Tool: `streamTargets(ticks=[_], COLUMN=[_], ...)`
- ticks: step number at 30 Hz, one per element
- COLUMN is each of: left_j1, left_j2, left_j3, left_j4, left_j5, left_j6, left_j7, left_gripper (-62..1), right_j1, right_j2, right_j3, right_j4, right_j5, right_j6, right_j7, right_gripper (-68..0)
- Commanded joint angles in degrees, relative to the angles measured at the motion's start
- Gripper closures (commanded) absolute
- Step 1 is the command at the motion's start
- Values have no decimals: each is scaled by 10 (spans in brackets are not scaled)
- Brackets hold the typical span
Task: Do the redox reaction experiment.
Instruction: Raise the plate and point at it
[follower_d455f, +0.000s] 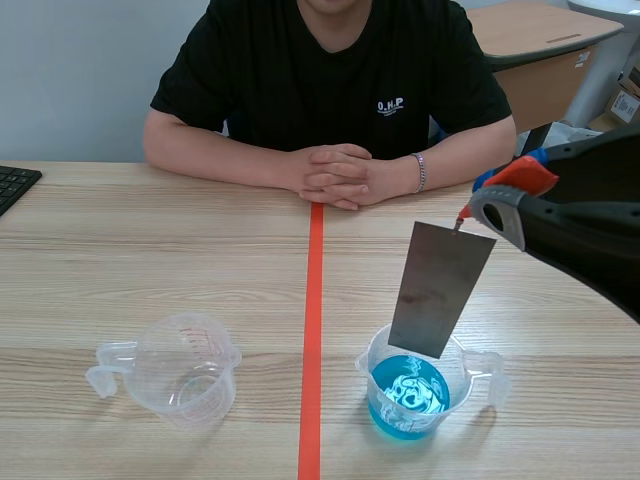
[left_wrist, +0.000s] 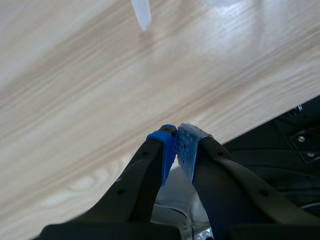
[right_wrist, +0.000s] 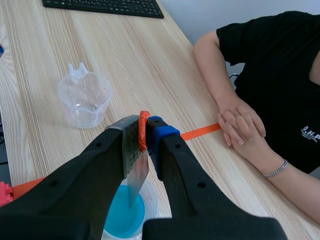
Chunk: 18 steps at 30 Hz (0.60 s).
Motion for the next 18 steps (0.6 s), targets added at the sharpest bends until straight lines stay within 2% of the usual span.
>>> streamTargets(ticks=[1, 8, 11, 15, 18], left_j1=[-16, -88, -127, -194, -251], left_j2=[-19, -96, -123, -139, -143], left_j3=[1, 14, 34, 67, 107], left_j4=[6, 7, 7, 7, 7], left_j5=[-7, -17, -35, -51, -53], left_j6=[-1, -2, -25, -51, -55], left_j7=[-4, -12, -12, -13, -21], left_gripper=[-42, -42, -42, -42, -42], right_j1=[3, 3, 3, 3, 3], right_j2=[8, 8, 8, 8, 8], right_j3=[5, 5, 5, 5, 5], right_j4=[11, 13, 13, 13, 13], right_j5=[12, 14, 14, 14, 14], right_j6=[3, 3, 3, 3, 3], right_j7=[6, 6, 6, 6, 6], right_gripper=[-15, -15, -15, -15, -15])
